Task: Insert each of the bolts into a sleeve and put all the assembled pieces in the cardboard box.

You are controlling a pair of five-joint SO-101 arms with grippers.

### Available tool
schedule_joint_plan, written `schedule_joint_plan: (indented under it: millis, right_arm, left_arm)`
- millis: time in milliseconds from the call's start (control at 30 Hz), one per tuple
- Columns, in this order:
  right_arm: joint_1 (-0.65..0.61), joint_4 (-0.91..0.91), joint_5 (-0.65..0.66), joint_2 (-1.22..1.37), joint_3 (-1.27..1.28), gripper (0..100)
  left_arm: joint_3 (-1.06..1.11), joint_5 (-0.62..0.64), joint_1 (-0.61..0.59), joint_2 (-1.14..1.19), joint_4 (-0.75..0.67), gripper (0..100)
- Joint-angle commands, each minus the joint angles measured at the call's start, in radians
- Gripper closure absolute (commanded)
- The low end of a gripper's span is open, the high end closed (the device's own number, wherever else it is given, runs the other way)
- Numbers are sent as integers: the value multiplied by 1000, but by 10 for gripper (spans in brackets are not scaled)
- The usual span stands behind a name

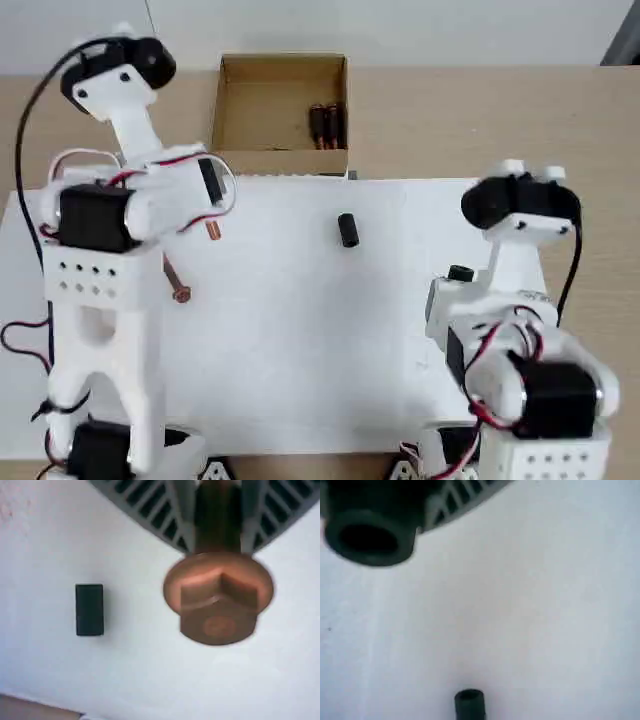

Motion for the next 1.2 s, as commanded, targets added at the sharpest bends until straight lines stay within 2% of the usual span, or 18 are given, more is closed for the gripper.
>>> schedule_joint_plan:
  millis: [0, 267, 600, 733, 967, 1167]
  right_arm:
    - [-2, -51, 14, -64, 38, 995]
    - [-2, -180, 14, -196, 218, 995]
    - [-8, -349, 14, -243, 377, 995]
    - [-93, -424, 12, -249, 457, 995]
    - [-220, -680, 12, -249, 626, 995]
    - [-357, -786, 12, -249, 713, 995]
  left_arm:
    - [74, -11, 12, -107, -48, 993]
    - [372, -12, 12, -315, -193, 993]
    - [751, -6, 11, -598, -460, 993]
    - [877, -6, 11, -690, -566, 993]
    - [1106, -5, 11, -870, -781, 993]
    - [1268, -5, 11, -1042, -890, 993]
